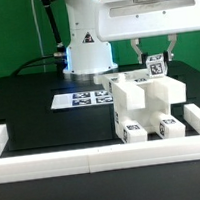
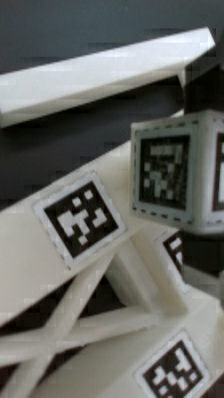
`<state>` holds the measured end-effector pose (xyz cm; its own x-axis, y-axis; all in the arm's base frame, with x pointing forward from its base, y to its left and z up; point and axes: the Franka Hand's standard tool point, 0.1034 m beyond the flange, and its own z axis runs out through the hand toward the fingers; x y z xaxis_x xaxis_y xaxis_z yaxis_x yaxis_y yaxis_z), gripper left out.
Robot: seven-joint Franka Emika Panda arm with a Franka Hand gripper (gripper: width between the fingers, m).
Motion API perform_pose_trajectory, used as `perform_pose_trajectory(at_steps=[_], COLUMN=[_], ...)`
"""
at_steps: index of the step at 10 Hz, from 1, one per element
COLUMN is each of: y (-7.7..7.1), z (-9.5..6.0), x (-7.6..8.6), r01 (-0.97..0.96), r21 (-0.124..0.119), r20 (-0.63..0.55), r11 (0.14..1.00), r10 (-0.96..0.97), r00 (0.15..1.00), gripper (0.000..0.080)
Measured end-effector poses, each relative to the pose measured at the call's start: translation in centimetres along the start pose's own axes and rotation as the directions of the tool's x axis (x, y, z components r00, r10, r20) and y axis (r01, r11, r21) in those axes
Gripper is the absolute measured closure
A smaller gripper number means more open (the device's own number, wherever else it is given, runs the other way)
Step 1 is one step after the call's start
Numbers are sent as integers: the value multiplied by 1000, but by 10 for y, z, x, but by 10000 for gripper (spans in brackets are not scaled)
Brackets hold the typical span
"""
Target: Assemble chair
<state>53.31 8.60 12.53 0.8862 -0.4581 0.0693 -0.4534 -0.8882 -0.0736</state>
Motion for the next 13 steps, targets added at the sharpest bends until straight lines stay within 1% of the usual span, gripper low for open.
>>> perform_pose_trajectory(at_steps=[2, 4, 7, 8, 10, 11, 12, 13], y=[-1, -1, -2, -2, -3, -4, -5, -6], z=[0, 0, 0, 0, 0, 0, 0, 0], x=[0, -1, -1, -2, -2, -2, -4, -4], r01=[-128, -200, -407, -447, -414, -371, -353, -270], r21=[2, 4, 5, 5, 5, 6, 6, 8], r20=[2, 3, 6, 7, 6, 6, 7, 5], r11=[992, 980, 913, 895, 910, 929, 936, 963], r10=[128, 200, 407, 447, 414, 371, 353, 269], r00=[992, 980, 913, 895, 910, 929, 936, 963], gripper=[512, 512, 512, 512, 512, 352, 226, 226])
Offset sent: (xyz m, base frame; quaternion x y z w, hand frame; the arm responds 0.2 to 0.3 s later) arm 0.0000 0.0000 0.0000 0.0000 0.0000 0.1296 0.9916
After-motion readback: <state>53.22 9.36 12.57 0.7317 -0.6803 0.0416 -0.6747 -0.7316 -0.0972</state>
